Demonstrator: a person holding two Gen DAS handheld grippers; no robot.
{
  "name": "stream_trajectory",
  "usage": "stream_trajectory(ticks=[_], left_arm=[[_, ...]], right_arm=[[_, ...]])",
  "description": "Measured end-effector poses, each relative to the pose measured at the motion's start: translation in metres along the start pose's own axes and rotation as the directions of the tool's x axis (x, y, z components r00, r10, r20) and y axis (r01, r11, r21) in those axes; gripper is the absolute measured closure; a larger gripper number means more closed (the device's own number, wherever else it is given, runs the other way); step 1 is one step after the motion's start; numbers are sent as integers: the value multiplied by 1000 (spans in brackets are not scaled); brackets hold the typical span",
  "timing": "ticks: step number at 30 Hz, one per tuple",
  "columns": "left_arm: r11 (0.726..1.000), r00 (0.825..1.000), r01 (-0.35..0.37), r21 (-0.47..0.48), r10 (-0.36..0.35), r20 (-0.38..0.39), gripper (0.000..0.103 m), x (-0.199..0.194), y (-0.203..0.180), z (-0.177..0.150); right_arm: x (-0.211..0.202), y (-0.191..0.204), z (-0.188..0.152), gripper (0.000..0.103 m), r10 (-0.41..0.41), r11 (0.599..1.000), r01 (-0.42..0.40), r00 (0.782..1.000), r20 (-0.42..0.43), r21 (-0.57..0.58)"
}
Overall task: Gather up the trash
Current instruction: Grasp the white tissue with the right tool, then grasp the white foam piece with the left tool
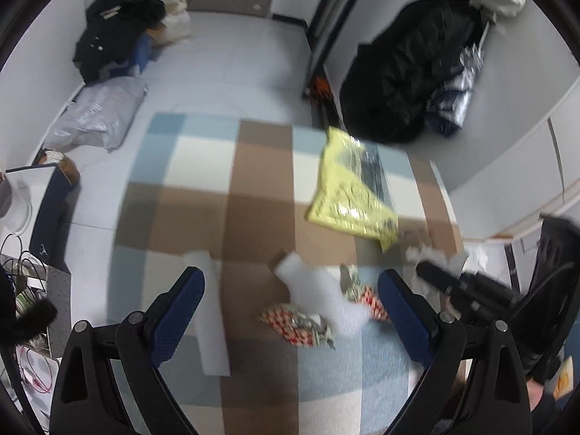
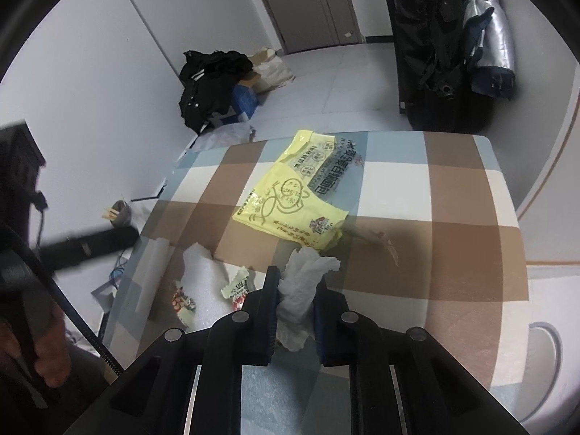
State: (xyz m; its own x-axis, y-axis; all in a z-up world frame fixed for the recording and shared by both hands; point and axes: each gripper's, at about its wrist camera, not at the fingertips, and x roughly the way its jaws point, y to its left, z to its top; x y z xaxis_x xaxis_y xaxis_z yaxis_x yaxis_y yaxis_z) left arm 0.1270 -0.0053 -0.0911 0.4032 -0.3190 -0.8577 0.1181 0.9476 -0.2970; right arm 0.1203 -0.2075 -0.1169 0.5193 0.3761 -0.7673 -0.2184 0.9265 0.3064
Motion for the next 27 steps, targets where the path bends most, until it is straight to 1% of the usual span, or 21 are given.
stream_trajectory(ticks=[4,7,11,13,15,16,19,20,21,22,24,27], left_arm=[[999,999,-4,40,5,-41,8,15,-11,-2],[997,996,-35,74,41,-76,10,25,-17,-5],[996,993,-28,87,37,-108,13,34,-22,-5],[991,991,-68,113,80,-105,14,38,-26,-5],[989,990,-79,123,92,-103,24,39,-27,-5],[989,989,-79,129,94,-113,31,41,-28,-5],[989,988,-76,130,92,-124,37,44,-27,-5],[988,988,-75,133,91,-124,44,44,-27,-6],[988,987,-75,138,93,-130,49,46,-28,-5],[987,986,-77,141,97,-136,55,47,-29,-5],[985,985,-81,151,102,-138,56,48,-32,-7],[984,986,-78,158,100,-136,65,48,-33,-6]], right_arm=[[-6,-10,-1,88,-4,1000,4,1000,6,17],[-10,-18,0,88,-8,999,7,1000,15,50],[-14,-31,1,88,-15,996,13,1000,23,87],[-15,-35,0,88,-17,996,15,1000,21,90],[-15,-38,0,88,-15,996,14,1000,18,91],[-15,-40,0,88,-15,996,13,1000,18,94],[-15,-44,0,88,-15,995,13,1000,17,97],[-15,-44,0,88,-15,995,14,1000,16,98],[-15,-45,0,88,-14,995,12,1000,15,102],[-15,-45,0,88,-12,994,10,1000,15,105],[-16,-45,0,88,-9,994,7,1000,16,106],[-18,-44,0,88,-6,995,3,1000,24,97]])
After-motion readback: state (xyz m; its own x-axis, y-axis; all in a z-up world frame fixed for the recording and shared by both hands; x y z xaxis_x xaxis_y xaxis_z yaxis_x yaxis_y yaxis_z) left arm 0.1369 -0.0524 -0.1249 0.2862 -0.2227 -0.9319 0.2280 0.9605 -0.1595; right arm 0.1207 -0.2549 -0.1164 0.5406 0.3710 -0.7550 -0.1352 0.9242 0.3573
